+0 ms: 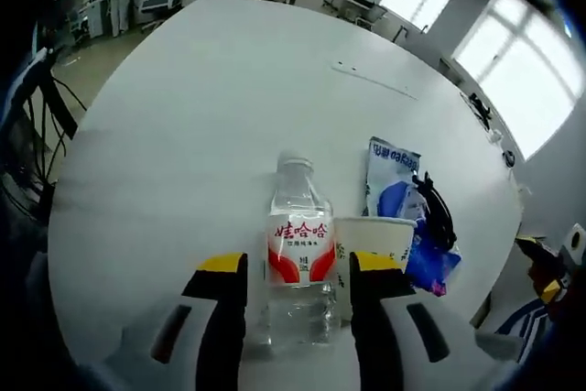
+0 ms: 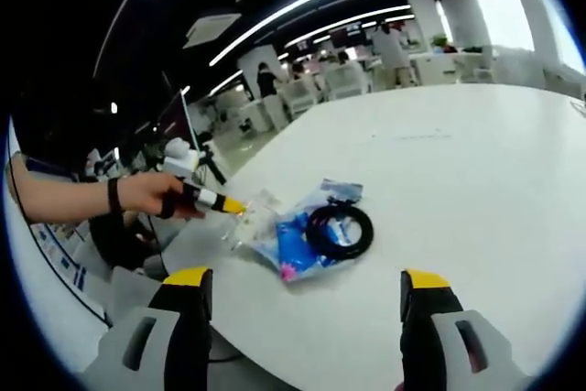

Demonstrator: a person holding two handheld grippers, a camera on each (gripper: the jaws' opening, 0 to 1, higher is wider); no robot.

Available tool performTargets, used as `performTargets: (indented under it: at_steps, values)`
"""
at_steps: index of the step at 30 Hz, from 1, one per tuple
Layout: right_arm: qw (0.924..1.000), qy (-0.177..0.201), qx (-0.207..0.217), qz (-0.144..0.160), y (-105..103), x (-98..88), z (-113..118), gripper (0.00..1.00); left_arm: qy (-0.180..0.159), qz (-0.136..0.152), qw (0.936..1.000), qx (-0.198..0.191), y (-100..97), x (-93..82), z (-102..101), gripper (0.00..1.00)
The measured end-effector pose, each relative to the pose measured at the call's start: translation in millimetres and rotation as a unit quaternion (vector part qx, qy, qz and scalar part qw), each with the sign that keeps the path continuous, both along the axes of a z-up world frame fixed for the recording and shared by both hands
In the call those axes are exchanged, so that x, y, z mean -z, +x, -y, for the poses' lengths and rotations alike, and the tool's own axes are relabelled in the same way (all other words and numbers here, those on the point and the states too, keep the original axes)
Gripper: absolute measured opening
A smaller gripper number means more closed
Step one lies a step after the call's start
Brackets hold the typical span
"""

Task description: Arrange the tabletop items into an orderly group along one side of the table until the central work area is clear of visible clutter.

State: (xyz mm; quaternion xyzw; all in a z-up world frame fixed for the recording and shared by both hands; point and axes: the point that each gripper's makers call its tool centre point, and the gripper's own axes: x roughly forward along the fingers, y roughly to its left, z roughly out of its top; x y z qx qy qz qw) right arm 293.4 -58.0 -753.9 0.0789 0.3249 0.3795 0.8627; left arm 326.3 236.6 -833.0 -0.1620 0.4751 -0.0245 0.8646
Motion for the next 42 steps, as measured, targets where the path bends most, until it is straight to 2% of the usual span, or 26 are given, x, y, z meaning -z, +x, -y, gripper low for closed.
performTargets:
  at_steps: [8, 13, 16, 22, 42]
  values:
    - [1.0, -0.001, 0.003, 0.0, -4, -0.3, 3, 0.86, 0.013, -0.009, 0.9999, 0.003, 0.7, 8.1, -3, 0.4]
    - [1.0, -0.004, 0.004, -0.002, -5, 1.0, 6, 0.86, 0.007, -0.015, 0.9999, 0.003, -0.4, 11.9, 0, 0.4]
    - [1.0, -0.004, 0.003, -0.002, -5, 0.0, 5, 0.86, -0.006, -0.013, 0.9999, 0.001, 0.2, 13.7, 4, 0.36]
    - [1.0, -0.003, 0.001, 0.001, -3, -2.9, 2, 0.85, -0.003, -0.011, 0.9999, 0.003, 0.6, 11.5, 4, 0.34]
    - [1.0, 0.0, -0.007, 0.001, -6, -2.1, -9, 0.85, -0.002, -0.015, 0.9998, -0.013, -14.6, 10.7, -22, 0.34]
